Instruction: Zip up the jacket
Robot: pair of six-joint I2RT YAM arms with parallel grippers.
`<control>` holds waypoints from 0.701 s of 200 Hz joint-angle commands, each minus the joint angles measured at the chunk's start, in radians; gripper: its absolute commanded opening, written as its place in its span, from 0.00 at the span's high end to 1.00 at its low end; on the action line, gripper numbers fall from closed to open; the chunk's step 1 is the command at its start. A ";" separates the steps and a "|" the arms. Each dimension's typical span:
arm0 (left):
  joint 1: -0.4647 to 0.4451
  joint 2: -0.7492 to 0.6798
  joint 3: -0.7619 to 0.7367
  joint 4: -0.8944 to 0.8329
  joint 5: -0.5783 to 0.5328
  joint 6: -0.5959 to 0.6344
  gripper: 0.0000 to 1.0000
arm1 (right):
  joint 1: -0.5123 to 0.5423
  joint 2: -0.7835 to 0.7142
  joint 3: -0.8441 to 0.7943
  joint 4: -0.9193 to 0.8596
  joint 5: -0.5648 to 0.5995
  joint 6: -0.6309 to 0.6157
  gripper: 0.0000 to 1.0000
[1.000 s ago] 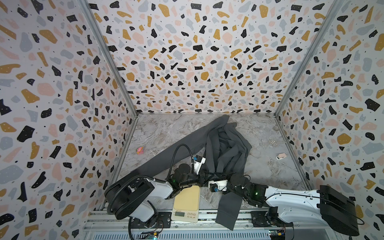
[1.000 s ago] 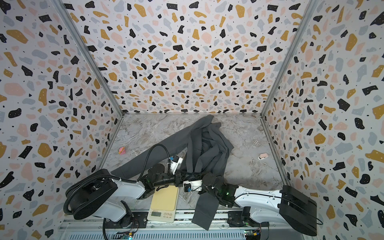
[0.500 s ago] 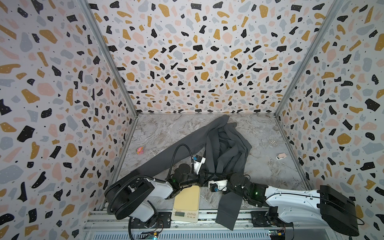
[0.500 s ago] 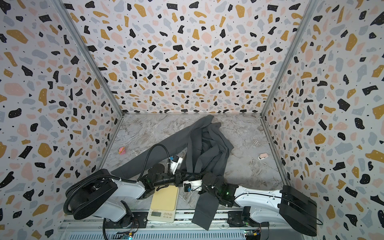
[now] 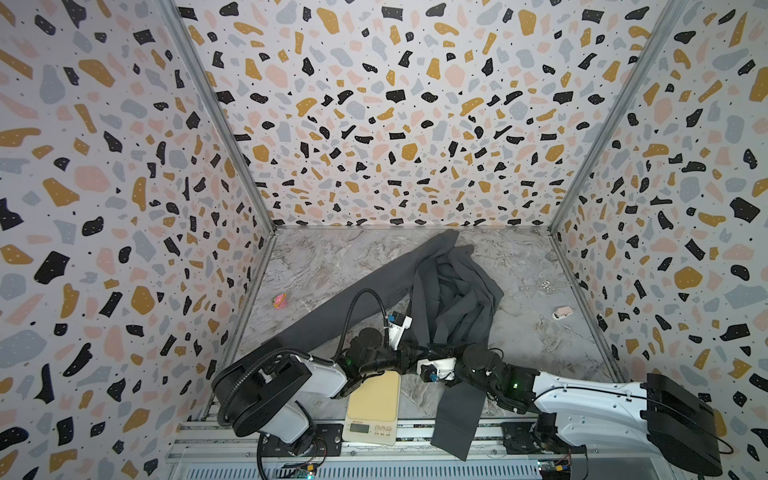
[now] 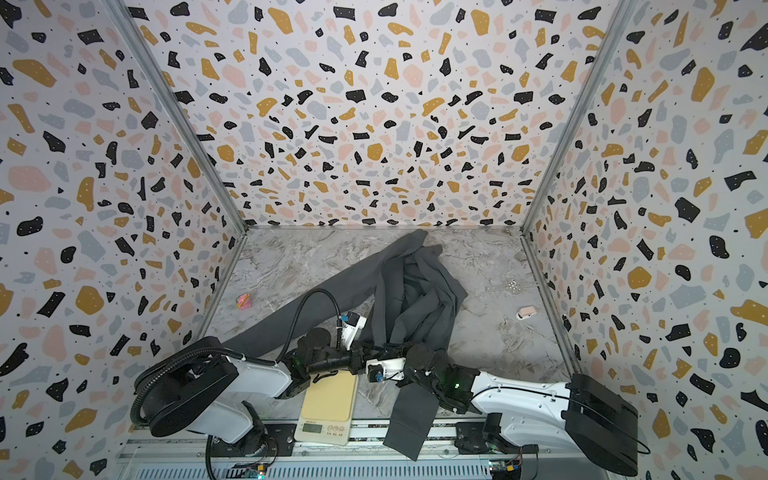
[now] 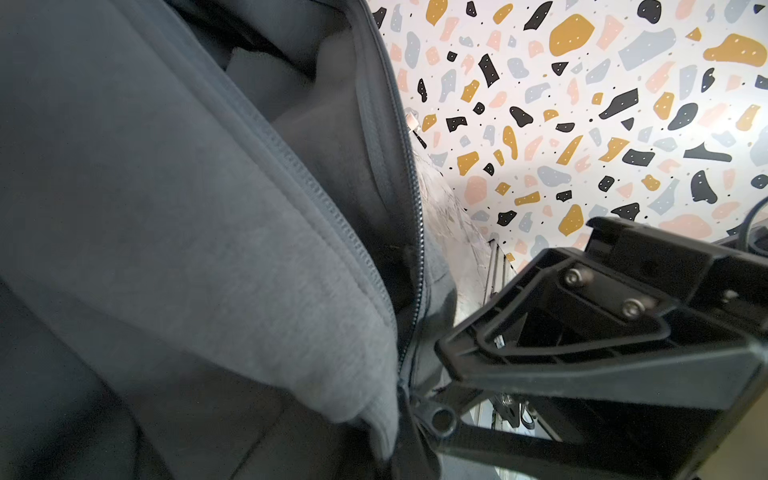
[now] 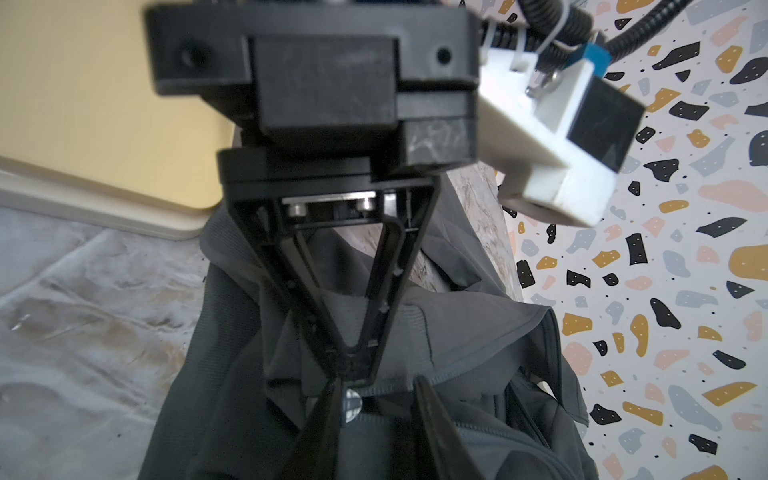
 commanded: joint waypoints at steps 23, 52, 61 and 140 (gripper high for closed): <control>-0.005 0.010 0.009 0.006 0.009 0.022 1.00 | -0.008 0.014 0.033 0.007 -0.014 0.015 0.70; -0.005 0.007 0.009 0.001 0.009 0.023 1.00 | -0.014 0.045 0.027 0.019 -0.023 0.011 0.71; -0.005 0.008 0.011 0.000 0.009 0.025 1.00 | -0.016 0.053 0.025 0.026 -0.026 0.009 0.71; -0.005 -0.014 0.008 -0.010 0.026 0.034 1.00 | -0.086 0.095 0.044 0.003 -0.079 0.021 1.00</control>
